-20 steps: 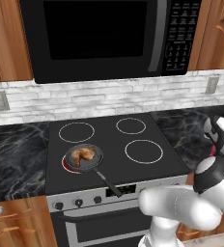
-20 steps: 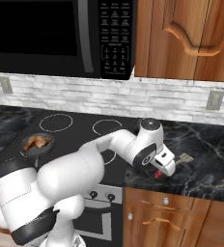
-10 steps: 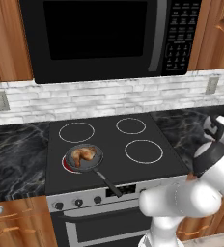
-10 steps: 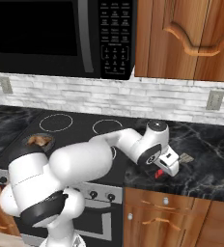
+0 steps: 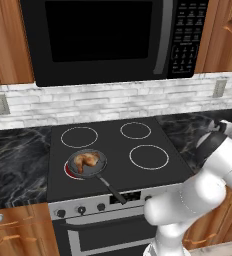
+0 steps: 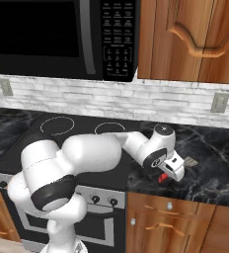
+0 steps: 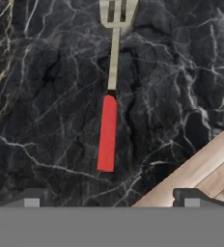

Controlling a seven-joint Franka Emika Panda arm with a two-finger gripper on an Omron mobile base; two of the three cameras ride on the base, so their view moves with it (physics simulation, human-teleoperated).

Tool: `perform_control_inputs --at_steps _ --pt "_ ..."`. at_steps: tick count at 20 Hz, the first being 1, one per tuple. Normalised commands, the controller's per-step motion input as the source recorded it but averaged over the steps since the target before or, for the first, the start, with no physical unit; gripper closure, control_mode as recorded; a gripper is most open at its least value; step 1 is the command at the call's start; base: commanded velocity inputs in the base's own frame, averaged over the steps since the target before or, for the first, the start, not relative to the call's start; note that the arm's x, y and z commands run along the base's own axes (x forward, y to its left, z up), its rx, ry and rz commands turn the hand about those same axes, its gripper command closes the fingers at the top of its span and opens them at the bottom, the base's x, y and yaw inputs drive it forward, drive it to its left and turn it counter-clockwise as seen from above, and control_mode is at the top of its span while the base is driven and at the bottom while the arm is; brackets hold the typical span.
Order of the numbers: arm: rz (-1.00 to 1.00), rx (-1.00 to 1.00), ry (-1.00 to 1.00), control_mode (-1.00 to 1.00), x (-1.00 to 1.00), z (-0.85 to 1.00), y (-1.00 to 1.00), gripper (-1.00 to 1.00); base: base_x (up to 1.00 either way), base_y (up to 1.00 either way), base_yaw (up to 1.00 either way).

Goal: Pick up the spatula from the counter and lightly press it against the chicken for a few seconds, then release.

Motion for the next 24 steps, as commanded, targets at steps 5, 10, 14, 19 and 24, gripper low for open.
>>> perform_control_inputs --at_steps 5,10,14,19,24 --pt "0.00 0.02 0.03 -1.00 0.15 -0.21 -0.10 -1.00 0.00 0.00 0.00" --pt "0.00 0.02 0.03 -1.00 0.16 -0.17 -0.08 -1.00 0.00 0.00 0.00" --pt "0.00 0.02 0.02 -1.00 0.15 -0.12 -0.11 -1.00 0.00 0.00 0.00" --pt "0.00 0.02 0.01 -1.00 0.11 -0.13 -0.10 -1.00 0.00 0.00 0.00" --pt "0.00 0.02 0.02 -1.00 0.14 -0.19 -0.07 -1.00 0.00 0.00 0.00"
